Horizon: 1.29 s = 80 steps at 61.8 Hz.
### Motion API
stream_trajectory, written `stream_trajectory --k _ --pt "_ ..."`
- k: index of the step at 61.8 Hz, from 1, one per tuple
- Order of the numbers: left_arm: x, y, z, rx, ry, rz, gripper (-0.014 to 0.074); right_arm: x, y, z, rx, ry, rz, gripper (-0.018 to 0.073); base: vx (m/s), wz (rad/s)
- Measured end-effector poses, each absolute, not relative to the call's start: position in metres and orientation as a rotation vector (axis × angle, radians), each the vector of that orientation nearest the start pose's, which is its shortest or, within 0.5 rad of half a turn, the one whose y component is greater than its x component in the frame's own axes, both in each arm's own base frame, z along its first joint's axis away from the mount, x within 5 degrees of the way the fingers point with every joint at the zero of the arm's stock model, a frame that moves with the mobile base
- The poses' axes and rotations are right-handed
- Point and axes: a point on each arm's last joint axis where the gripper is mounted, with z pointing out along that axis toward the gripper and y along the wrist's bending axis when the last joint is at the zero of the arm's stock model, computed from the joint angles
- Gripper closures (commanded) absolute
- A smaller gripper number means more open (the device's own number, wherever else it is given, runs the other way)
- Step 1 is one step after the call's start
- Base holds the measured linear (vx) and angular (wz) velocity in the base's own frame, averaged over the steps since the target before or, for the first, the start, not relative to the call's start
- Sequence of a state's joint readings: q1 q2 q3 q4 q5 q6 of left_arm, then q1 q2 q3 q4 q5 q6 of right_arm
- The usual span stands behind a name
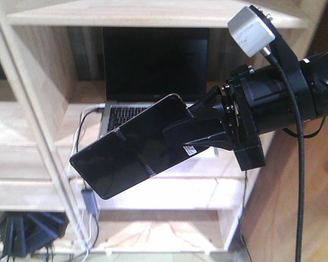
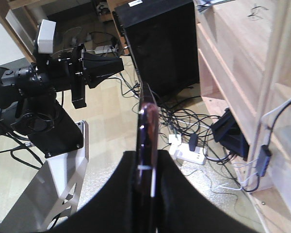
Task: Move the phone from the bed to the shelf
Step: 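Hold the black phone in the right gripper while approaching the laptop shelf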
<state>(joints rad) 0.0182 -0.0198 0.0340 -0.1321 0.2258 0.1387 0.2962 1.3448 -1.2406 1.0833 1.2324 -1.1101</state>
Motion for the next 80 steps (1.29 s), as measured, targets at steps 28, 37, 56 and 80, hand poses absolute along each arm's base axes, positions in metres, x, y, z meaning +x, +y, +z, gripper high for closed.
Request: stream_trajectory --k 28,37,56,80 --pt "0.0553 -0.0017 0.1825 0.015 1.722 -0.005 0.0596 0.2216 0.147 0.3839 -1.251 1.845 1.079 0.0564 0.15 0.03" --pt "0.0553 -0.0017 0.1825 0.015 1.722 -0.005 0.0596 0.2216 0.147 0.3839 -1.251 1.845 1.079 0.0564 0.1 0.03" --pt "0.0553 -0.0017 0.1825 0.015 1.722 -0.005 0.0596 0.2216 0.147 0.3839 -1.251 1.845 1.079 0.0564 0.05 0.01" --pt "0.0553 -0.0017 0.1825 0.015 1.722 -0.005 0.0596 0.2216 0.147 0.3839 -1.251 1.845 1.079 0.0564 0.0 0.0"
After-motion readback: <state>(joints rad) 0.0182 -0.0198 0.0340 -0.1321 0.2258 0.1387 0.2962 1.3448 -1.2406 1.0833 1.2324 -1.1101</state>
